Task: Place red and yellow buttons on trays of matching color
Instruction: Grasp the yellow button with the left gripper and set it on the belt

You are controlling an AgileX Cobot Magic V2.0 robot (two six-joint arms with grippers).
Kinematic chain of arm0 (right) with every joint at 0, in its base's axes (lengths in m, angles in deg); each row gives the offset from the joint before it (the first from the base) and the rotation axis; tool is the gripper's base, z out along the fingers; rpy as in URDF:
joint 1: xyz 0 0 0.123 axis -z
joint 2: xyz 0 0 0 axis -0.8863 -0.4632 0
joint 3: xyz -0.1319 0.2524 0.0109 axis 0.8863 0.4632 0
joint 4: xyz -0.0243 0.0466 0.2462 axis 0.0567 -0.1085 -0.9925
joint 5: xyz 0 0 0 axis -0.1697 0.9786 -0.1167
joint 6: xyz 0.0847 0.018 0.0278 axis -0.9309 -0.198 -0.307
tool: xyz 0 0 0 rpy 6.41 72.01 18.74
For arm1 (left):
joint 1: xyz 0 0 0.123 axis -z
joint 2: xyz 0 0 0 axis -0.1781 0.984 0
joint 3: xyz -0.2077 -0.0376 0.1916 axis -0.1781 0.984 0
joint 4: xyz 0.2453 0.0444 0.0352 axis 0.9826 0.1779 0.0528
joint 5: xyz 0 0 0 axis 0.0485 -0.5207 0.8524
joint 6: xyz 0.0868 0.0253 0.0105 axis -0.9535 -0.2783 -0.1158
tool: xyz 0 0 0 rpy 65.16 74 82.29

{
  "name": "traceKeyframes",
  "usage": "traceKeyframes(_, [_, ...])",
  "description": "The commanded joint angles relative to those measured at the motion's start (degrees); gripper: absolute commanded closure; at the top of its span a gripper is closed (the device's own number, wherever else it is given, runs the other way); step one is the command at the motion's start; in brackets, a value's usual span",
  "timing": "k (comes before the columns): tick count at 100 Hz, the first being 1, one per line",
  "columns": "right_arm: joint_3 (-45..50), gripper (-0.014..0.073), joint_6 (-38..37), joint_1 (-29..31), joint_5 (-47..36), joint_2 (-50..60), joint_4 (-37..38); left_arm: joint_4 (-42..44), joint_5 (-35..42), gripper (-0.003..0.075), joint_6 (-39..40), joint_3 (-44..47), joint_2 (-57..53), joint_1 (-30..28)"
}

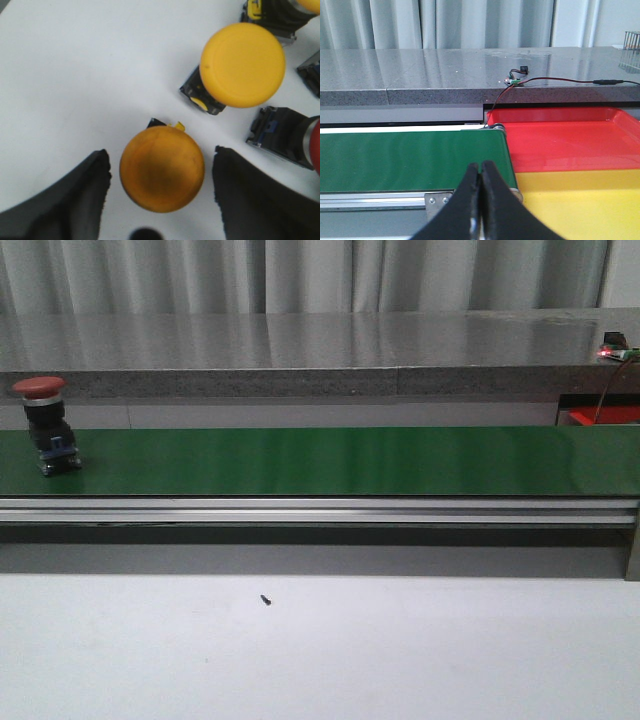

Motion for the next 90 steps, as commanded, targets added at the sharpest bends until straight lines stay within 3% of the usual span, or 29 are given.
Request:
traceKeyframes(1, [-1.03,0.07,0.37,0.17,-4.06,0.73,0.75,-0.12,2.24,0.0443,0.82,-1.48,-2.65,-0.23])
traceKeyframes(11, [-1.03,0.07,0.37,0.17,-4.06,0.73,0.75,-0.12,2.24,0.0559,0.82,-1.48,-2.65,-0.23])
traceKeyframes(20, [-1.03,0.07,0.37,0.17,-4.06,0.73,0.75,0.1,1.25,0.0606,0.82,-1.48,-2.88,-0.23])
traceKeyframes(70, [-1.03,0.07,0.37,0.17,-4.06,0.73,0.75,1.31,-5.22,0.0603,0.82,-1.48,-17.68,0.41])
traceKeyframes(90, [-1.03,0.07,0.37,0.17,-4.06,0.73,0.75,0.32,-6.73,0.0603,0.82,-2.32,-20.07,6.69])
